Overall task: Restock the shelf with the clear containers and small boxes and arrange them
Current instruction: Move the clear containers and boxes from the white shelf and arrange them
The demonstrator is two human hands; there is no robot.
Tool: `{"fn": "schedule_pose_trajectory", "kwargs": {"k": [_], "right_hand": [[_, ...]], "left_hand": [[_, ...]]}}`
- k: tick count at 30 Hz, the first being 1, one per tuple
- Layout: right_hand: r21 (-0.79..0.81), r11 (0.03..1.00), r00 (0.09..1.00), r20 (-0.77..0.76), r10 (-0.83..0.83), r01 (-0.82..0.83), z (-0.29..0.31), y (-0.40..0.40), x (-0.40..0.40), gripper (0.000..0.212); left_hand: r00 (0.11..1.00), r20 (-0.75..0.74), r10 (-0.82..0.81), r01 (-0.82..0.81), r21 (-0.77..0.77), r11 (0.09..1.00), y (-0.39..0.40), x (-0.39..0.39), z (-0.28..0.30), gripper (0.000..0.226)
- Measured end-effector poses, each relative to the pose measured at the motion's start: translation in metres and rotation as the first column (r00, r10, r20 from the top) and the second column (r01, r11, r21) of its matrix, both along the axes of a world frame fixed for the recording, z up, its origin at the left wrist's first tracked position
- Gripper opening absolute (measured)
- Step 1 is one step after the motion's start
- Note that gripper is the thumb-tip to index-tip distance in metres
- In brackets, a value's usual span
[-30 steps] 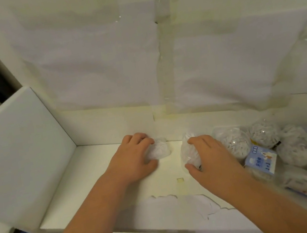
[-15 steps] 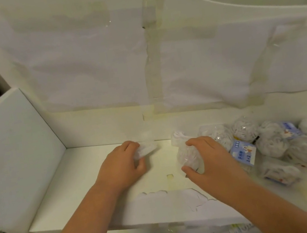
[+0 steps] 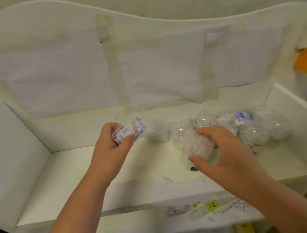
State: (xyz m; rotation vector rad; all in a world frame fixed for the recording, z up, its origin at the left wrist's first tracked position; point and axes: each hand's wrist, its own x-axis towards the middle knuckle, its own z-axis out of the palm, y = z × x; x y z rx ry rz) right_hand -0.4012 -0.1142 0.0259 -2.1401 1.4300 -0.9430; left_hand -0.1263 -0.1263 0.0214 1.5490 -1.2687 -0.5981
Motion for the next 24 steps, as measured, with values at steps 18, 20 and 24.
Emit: {"fn": "schedule_pose_trajectory", "kwargs": {"k": [18,20,24], "right_hand": [[-0.172,0.943,0.957,0.113,-0.269,0.285,0.041,0.174,-0.285,0.049],[-0.173,0.929,0.944,0.115,-0.311,0.327,0.043,0.188,-0.314,0.049],[-0.144,0.888,0.898,0.141,-0.418,0.436,0.043,0.206,-0.363,0.058]], "left_hand": [[0.868,-0.201,-0.454,0.444,-0.094,0.891,0.115,-0.315,0.058,0.029],[0.839,-0.206,-0.504,0.496,-0.094,0.863,0.123,-0.350,0.061,0.030],[0.798,-0.145,-0.584,0.580,-0.076,0.811,0.133,-0.411,0.071,0.028]]}}
